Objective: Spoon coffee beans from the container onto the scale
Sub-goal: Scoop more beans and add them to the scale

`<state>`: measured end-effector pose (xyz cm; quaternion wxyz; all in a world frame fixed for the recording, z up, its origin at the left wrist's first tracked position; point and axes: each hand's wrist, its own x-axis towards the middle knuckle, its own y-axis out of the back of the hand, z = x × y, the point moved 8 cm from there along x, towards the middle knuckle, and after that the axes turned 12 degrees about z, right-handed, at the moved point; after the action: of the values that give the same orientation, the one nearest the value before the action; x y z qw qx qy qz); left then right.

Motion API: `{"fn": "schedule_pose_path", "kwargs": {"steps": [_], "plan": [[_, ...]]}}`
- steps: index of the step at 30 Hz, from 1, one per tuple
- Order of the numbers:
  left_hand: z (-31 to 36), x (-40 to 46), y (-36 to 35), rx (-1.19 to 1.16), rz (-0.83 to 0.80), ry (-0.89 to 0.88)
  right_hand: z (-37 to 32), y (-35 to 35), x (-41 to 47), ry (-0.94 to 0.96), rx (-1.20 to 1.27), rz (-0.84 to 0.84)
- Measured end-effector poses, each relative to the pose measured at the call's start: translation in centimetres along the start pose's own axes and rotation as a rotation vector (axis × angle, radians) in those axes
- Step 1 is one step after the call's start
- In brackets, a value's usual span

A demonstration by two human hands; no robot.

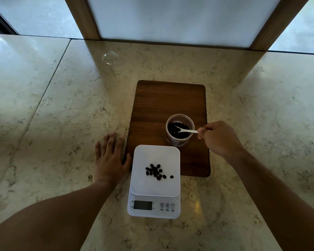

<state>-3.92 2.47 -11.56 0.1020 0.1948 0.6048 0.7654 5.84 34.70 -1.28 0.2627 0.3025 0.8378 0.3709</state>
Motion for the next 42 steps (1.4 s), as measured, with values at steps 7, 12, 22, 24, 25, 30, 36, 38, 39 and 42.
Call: {"fn": "schedule_pose_path", "kwargs": {"steps": [7, 12, 22, 24, 25, 30, 36, 38, 39, 42], "plan": [[0.0, 0.0, 0.0, -0.009, -0.001, 0.006, 0.6, 0.0, 0.3, -0.054, 0.036, 0.000], [0.0, 0.0, 0.0, -0.006, -0.006, 0.007, 0.5, 0.1, 0.6, -0.053, 0.029, 0.004], [0.2, 0.0, 0.0, -0.003, -0.018, 0.005, 1.0, 0.0, 0.7, -0.077, 0.050, -0.023], [0.2, 0.0, 0.1, -0.008, -0.016, 0.005, 1.0, 0.0, 0.7, -0.079, 0.062, -0.032], [0.2, 0.0, 0.2, -0.009, -0.015, 0.003, 1.0, 0.0, 0.6, -0.079, 0.066, -0.037], [0.4, 0.0, 0.4, -0.021, -0.007, 0.009, 1.5, 0.3, 0.5, -0.091, 0.089, -0.043], [0.3, 0.1, 0.3, -0.009, -0.010, 0.004, 2.3, 0.7, 0.3, -0.091, 0.121, -0.038], [0.3, 0.1, 0.2, -0.006, -0.006, 0.005, 2.7, 0.7, 0.1, -0.101, 0.150, -0.032], [0.2, 0.1, 0.2, -0.005, -0.004, 0.005, 2.9, 0.7, 0.0, -0.102, 0.162, -0.031], [0.1, 0.0, -0.1, 0.000, 0.000, 0.002, 2.9, 0.9, -0.5, -0.079, 0.208, -0.041]]}}
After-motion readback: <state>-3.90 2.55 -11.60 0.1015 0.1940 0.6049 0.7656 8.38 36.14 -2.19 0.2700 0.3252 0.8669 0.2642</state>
